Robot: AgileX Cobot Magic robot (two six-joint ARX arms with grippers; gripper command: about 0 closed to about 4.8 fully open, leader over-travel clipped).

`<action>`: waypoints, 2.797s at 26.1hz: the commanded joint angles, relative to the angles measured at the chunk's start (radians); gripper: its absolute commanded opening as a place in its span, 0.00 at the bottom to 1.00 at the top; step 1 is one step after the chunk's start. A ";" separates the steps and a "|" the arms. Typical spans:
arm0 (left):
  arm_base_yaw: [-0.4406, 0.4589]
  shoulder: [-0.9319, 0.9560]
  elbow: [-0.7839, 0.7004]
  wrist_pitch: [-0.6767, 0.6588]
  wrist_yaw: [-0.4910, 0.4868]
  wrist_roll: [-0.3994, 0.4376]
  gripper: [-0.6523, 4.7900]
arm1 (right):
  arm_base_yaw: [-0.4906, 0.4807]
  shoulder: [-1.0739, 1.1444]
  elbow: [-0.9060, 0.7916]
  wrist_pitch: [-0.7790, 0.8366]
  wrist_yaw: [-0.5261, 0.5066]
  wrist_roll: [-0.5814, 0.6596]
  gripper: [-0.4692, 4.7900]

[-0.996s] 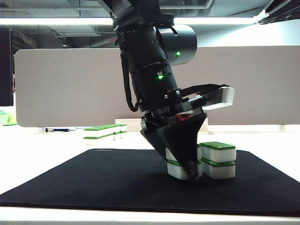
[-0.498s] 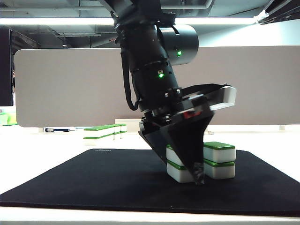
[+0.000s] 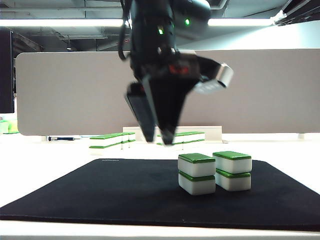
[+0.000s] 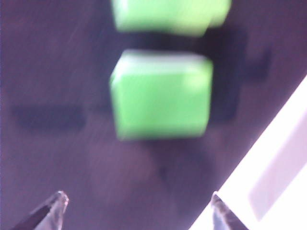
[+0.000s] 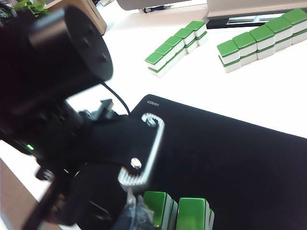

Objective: Take a mahjong tile from the mahjong wall and then place it on the table close to you.

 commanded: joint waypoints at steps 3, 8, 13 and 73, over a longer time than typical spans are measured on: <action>0.020 -0.006 0.125 -0.137 -0.043 -0.003 0.46 | 0.002 -0.002 0.003 0.010 0.001 -0.002 0.09; 0.027 -0.025 0.247 -0.160 -0.096 -0.007 0.14 | 0.002 -0.002 0.003 0.011 0.000 -0.002 0.09; 0.026 -0.031 0.455 -0.161 -0.148 -0.011 0.15 | 0.002 -0.002 0.003 0.010 0.001 -0.002 0.09; 0.681 -1.162 -1.072 1.119 -0.140 -0.364 0.15 | 0.002 -0.002 0.003 0.010 0.006 -0.002 0.09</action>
